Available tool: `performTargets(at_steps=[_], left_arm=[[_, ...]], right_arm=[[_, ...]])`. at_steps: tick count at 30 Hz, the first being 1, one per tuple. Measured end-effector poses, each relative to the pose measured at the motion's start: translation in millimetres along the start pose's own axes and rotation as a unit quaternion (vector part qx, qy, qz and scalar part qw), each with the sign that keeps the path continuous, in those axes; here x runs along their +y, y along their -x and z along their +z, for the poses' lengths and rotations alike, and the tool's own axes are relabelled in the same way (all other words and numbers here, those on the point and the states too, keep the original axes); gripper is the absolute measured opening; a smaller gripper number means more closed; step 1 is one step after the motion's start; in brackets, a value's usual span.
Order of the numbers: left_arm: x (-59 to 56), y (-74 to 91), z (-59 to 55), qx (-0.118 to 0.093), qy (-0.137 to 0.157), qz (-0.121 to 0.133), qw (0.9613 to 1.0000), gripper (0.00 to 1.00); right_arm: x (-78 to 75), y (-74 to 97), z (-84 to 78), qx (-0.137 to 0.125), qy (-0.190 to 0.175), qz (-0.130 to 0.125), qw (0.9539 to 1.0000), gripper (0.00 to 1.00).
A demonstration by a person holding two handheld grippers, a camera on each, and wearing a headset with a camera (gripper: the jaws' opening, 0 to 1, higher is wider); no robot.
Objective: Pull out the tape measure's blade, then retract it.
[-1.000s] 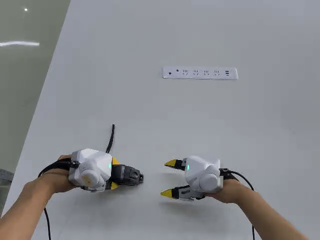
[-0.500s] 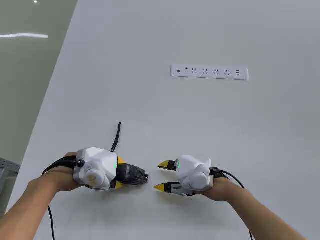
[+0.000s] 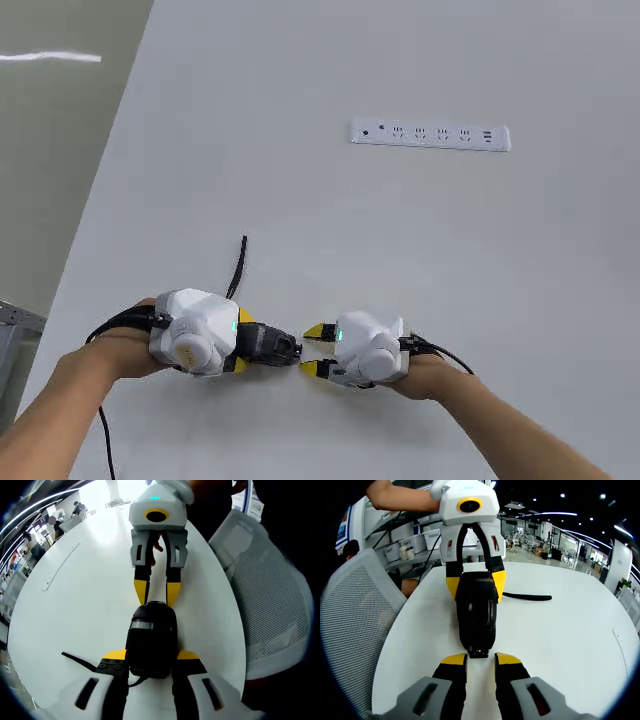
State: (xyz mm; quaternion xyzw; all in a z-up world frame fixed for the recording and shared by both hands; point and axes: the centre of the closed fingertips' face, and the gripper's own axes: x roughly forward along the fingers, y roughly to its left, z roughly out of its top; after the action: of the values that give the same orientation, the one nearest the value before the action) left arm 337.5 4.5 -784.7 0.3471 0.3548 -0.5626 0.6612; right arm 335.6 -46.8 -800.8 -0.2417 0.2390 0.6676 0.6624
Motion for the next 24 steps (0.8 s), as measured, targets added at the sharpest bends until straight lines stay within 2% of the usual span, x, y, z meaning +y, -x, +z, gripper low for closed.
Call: performTargets(at_steps=[6,17,21,24], left_arm=[[0.5,0.5,0.9,-0.005,0.011,0.002,0.9999,0.29],[1.2,0.6,-1.5,-0.014,0.016,0.003,0.9998,0.29],[1.4,-0.1,-3.6,-0.016,0.017,0.003,0.9997,0.29],[2.1,-1.1,-6.1,-0.016,0.020,0.003,0.9997,0.29]], right_arm=[[3.4,-4.4,5.8,0.002,0.002,-0.002,1.0000,0.15],[-1.0,-12.3,-2.7,-0.003,0.011,0.005,0.9999,0.14],[-1.6,-13.0,-3.0,0.002,-0.002,0.008,1.0000,0.13],[-2.1,-13.1,-3.4,0.007,0.017,0.006,0.9998,0.12]])
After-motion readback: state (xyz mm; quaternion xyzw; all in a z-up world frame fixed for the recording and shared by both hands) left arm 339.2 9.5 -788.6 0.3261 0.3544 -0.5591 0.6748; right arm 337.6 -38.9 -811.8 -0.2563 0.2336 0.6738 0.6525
